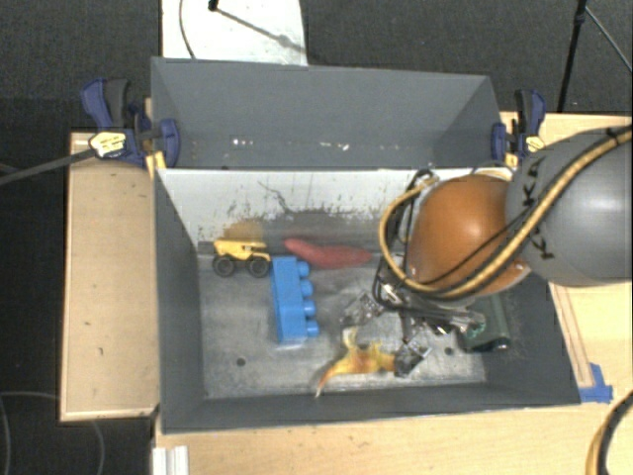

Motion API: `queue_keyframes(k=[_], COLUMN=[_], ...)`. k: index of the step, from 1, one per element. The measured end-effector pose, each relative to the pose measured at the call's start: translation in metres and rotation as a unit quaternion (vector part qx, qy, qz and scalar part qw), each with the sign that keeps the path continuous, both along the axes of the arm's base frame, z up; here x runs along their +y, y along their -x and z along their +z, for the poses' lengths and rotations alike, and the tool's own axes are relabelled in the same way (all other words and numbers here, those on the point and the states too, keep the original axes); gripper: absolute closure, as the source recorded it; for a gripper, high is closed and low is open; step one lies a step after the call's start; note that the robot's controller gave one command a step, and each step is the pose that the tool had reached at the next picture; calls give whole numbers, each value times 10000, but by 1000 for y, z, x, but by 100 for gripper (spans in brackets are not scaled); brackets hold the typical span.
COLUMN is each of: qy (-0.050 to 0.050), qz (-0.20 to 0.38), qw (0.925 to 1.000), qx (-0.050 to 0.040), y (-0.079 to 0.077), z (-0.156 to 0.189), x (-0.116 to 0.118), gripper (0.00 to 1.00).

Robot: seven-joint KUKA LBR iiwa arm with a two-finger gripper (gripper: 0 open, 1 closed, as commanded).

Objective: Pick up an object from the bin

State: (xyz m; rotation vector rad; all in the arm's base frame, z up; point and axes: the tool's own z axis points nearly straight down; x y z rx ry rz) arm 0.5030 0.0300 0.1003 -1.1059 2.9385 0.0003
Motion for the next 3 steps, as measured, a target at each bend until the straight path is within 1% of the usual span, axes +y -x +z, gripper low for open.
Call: queue_keyframes(k=[1, 2, 3], qy=[-20, -19, 2], qz=[82, 87, 309], qw=[9999, 9999, 9995], qx=[-67, -67, -28], y=[19, 19, -10], z=[-26, -26, 139], x=[13, 13, -3], gripper=[100, 100, 100])
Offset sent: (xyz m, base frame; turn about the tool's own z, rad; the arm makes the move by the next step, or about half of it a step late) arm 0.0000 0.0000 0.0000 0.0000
